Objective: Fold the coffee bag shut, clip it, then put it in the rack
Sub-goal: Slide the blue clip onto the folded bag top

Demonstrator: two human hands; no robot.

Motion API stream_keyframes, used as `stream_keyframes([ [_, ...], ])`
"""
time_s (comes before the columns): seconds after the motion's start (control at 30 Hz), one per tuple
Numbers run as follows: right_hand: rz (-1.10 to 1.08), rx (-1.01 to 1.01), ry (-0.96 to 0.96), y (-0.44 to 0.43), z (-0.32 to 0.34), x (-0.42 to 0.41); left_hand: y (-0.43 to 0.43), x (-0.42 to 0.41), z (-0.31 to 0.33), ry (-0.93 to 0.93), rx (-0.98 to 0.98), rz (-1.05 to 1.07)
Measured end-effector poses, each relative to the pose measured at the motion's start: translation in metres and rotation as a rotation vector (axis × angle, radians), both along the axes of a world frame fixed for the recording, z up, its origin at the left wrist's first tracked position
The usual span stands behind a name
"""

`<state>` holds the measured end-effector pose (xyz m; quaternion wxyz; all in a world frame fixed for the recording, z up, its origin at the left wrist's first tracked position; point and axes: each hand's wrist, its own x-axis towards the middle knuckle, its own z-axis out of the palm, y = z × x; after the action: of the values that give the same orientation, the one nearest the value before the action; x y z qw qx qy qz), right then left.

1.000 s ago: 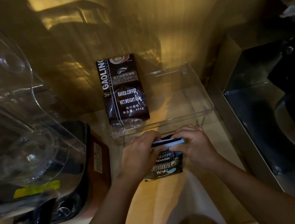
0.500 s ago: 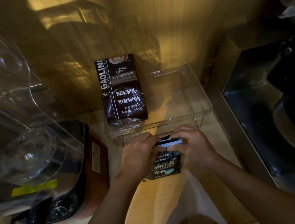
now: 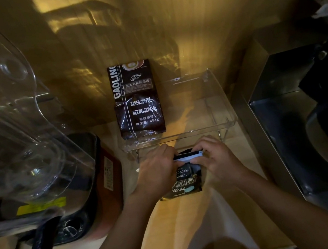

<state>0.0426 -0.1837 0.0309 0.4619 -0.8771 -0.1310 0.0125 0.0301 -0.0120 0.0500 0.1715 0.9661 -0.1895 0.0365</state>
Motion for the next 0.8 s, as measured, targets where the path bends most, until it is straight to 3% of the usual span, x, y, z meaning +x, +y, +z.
stream_keyframes([
  [0.2, 0.057, -0.16, -0.139, 0.004, -0.005, 0.0, -0.001, 0.006, 0.001, 0.047, 0.01, -0.046],
  [0.47, 0.176, -0.308, -0.228, 0.003, -0.002, 0.003, -0.009, -0.004, 0.004, -0.045, 0.02, -0.063],
  [0.7, 0.157, -0.235, -0.198, 0.012, 0.001, 0.002, 0.004, -0.003, 0.004, 0.063, -0.066, 0.041],
  [0.8, 0.158, -0.222, -0.189, 0.009, 0.003, 0.001, 0.017, -0.004, 0.011, 0.153, -0.221, 0.134],
])
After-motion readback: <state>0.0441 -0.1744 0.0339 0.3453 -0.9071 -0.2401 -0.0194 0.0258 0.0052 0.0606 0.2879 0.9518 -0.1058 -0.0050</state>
